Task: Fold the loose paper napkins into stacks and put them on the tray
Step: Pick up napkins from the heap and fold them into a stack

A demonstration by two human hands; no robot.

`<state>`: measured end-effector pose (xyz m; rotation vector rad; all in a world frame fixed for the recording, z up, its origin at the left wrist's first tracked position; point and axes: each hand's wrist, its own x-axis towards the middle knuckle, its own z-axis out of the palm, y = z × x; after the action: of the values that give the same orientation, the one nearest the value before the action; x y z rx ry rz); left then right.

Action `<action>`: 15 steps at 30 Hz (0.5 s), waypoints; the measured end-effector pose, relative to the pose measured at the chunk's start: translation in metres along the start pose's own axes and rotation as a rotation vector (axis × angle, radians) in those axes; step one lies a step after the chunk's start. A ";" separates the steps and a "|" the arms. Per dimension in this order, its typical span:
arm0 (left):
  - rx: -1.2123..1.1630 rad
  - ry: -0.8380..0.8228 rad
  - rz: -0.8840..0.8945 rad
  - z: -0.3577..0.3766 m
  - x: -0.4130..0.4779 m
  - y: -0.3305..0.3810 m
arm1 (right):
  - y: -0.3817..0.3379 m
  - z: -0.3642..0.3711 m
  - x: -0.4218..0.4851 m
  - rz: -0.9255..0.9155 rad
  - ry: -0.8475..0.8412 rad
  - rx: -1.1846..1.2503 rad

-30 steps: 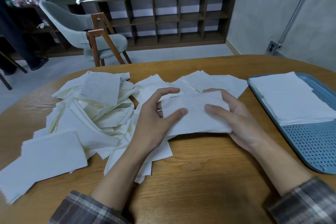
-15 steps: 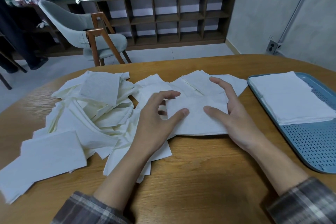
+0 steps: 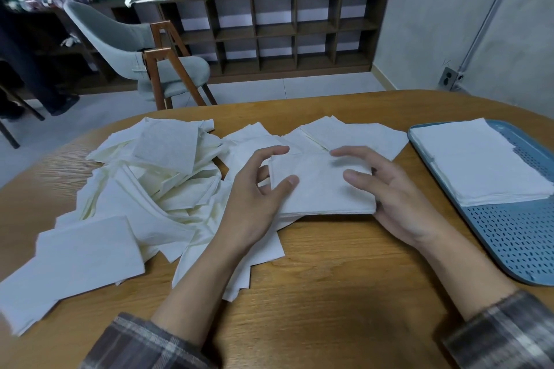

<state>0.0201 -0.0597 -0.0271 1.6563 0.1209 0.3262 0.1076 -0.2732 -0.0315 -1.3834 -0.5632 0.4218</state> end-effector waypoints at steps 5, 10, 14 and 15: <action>0.341 -0.001 0.144 0.000 0.001 -0.011 | 0.004 0.000 -0.001 -0.048 0.172 -0.383; 0.810 -0.112 0.269 -0.009 0.005 -0.022 | 0.011 -0.009 0.003 -0.126 0.441 -0.477; 0.963 -0.141 0.254 -0.008 0.006 -0.029 | 0.012 -0.008 0.004 -0.147 0.456 -0.480; 0.962 -0.130 0.269 -0.007 0.006 -0.030 | 0.012 -0.007 0.003 -0.146 0.450 -0.483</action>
<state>0.0269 -0.0483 -0.0550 2.6530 -0.0621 0.3899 0.1152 -0.2751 -0.0440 -1.8160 -0.4001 -0.1615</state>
